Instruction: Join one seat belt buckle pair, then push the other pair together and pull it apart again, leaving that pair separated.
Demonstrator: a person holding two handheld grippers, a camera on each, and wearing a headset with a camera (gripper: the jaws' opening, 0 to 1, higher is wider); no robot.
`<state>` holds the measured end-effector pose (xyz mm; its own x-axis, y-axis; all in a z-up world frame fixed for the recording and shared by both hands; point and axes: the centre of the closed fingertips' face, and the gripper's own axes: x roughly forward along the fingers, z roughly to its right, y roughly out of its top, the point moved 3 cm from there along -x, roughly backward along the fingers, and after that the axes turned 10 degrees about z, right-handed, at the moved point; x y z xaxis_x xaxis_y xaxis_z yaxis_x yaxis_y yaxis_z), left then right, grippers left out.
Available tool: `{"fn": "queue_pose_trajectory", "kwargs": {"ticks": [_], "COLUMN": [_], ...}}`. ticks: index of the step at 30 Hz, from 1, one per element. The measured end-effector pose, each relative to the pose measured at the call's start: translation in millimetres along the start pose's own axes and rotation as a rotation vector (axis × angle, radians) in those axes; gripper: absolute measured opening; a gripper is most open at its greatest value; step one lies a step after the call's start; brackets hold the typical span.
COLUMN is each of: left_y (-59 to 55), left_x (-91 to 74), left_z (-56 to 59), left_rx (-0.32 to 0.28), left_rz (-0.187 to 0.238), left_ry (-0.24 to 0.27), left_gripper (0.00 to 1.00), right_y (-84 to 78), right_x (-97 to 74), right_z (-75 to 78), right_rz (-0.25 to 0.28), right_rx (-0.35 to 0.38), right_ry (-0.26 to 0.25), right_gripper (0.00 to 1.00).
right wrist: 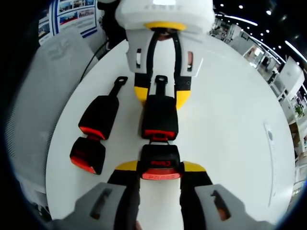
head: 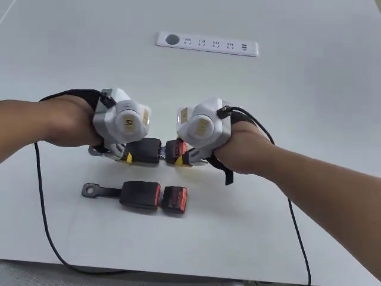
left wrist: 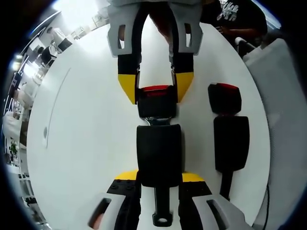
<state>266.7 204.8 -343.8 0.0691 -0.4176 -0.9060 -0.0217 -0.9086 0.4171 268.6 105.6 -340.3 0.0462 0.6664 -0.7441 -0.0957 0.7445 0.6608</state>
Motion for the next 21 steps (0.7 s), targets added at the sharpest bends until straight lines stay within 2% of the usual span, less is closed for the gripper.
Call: {"fn": "queue_pose_trajectory", "kwargs": {"ticks": [7, 13, 21], "left_y": [-0.4, 0.3, -0.9], "left_x": [0.1, 0.3, 0.2], "left_z": [0.4, 1.4, 0.6], "left_rx": [-0.004, 0.008, -0.006], "left_rz": [-0.002, -0.003, 0.001], "left_ry": [-0.003, -0.004, 0.001], "left_gripper": [0.3, 0.3, 0.29], "right_y": [2.0, 3.4, 4.5], "right_x": [1.9, 2.5, 3.1], "right_z": [-0.8, -1.3, -2.5], "right_rz": [0.013, 0.022, 0.028], "right_rx": [0.038, 0.03, 0.049], "right_ry": [-0.018, -0.019, -0.035], "right_gripper": [0.29, 0.28, 0.28]}}
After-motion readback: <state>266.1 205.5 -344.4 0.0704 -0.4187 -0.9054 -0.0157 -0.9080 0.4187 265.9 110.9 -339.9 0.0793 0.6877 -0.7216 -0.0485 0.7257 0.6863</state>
